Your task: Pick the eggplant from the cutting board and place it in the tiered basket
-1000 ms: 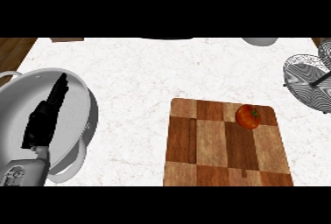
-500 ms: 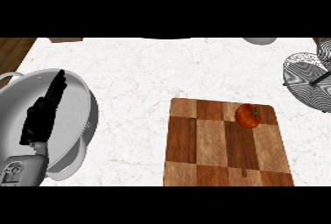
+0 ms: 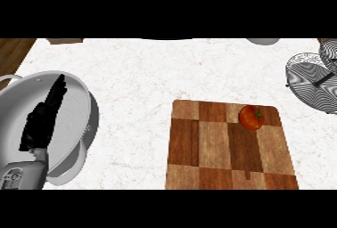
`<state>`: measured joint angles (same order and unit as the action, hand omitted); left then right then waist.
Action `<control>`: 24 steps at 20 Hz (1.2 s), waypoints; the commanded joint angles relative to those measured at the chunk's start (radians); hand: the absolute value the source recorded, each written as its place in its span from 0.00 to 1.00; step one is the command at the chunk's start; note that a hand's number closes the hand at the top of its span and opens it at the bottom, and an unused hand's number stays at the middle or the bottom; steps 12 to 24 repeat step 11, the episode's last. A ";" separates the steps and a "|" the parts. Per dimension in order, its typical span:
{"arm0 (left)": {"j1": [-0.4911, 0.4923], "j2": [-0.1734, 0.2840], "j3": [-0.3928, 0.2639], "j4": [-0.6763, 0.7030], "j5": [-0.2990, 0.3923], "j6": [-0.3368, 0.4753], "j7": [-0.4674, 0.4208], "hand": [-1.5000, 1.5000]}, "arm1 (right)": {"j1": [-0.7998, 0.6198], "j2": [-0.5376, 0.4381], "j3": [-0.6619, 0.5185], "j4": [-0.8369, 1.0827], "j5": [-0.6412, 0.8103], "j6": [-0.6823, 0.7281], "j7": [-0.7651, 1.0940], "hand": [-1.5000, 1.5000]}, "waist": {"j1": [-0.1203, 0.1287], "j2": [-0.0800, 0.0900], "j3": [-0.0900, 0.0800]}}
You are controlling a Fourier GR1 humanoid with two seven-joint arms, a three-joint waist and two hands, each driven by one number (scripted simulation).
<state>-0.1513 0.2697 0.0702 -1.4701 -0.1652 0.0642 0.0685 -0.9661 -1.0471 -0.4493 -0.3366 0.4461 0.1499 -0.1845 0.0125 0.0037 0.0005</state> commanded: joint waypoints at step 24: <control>-0.050 -0.030 0.005 0.079 -0.024 0.028 -0.031 0.50 | 0.309 -0.255 -0.195 0.192 -0.172 0.293 -0.275 0.00 | -0.014 0.006 0.004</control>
